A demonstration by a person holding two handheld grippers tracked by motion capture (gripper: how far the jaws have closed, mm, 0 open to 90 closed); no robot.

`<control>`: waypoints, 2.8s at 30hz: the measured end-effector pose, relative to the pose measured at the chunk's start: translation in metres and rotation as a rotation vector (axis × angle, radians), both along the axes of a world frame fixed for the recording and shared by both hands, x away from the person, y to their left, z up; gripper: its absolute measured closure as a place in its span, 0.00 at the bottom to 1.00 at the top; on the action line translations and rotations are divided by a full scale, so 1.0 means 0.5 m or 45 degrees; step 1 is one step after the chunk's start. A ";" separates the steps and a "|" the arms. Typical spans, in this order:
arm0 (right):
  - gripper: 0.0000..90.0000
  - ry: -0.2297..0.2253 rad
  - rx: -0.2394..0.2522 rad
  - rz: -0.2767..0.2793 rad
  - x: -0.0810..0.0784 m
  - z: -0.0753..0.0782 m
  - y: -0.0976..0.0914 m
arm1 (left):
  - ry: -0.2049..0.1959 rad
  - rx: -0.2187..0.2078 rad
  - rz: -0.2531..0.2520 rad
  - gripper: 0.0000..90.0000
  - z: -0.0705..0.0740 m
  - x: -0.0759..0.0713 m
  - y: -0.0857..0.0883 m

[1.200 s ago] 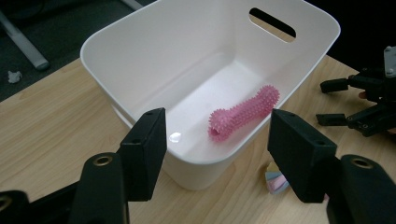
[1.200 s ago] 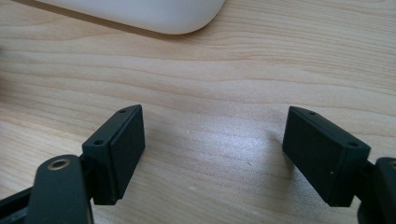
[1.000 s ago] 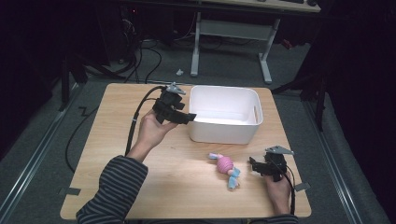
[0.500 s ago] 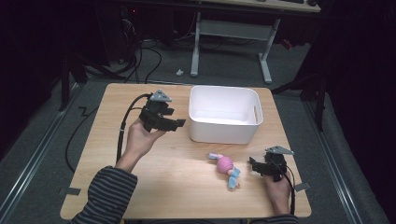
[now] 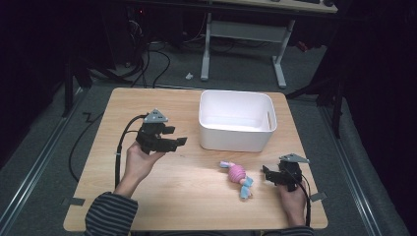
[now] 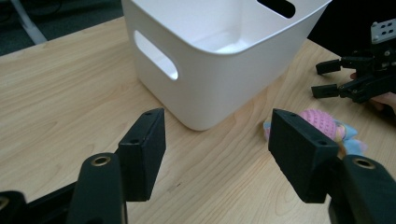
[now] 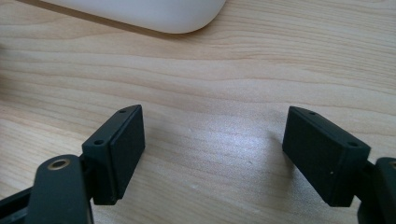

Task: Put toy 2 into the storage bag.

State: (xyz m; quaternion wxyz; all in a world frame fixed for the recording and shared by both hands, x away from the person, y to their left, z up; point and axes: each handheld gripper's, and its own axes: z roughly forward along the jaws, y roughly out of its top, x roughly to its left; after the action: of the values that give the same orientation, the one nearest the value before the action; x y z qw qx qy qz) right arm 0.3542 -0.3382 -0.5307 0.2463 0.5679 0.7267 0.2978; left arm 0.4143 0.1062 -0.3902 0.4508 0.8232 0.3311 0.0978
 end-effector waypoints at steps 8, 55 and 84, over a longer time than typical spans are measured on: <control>0.24 0.000 0.000 0.000 0.000 0.000 0.000 | 0.028 -0.004 0.047 0.41 -0.030 -0.010 0.024; 0.24 0.000 0.001 0.004 -0.001 0.000 0.000 | 0.088 0.155 0.276 0.38 -0.257 -0.029 0.043; 0.23 0.023 0.002 0.046 0.001 0.003 0.003 | 0.004 0.219 0.365 0.29 -0.291 -0.021 0.038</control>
State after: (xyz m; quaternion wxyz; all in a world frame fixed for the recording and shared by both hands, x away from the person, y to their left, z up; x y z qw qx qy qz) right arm 0.3547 -0.3365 -0.5293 0.2339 0.5574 0.7389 0.2977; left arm 0.4037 0.1251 -0.5359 0.3596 0.8032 0.4362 0.1876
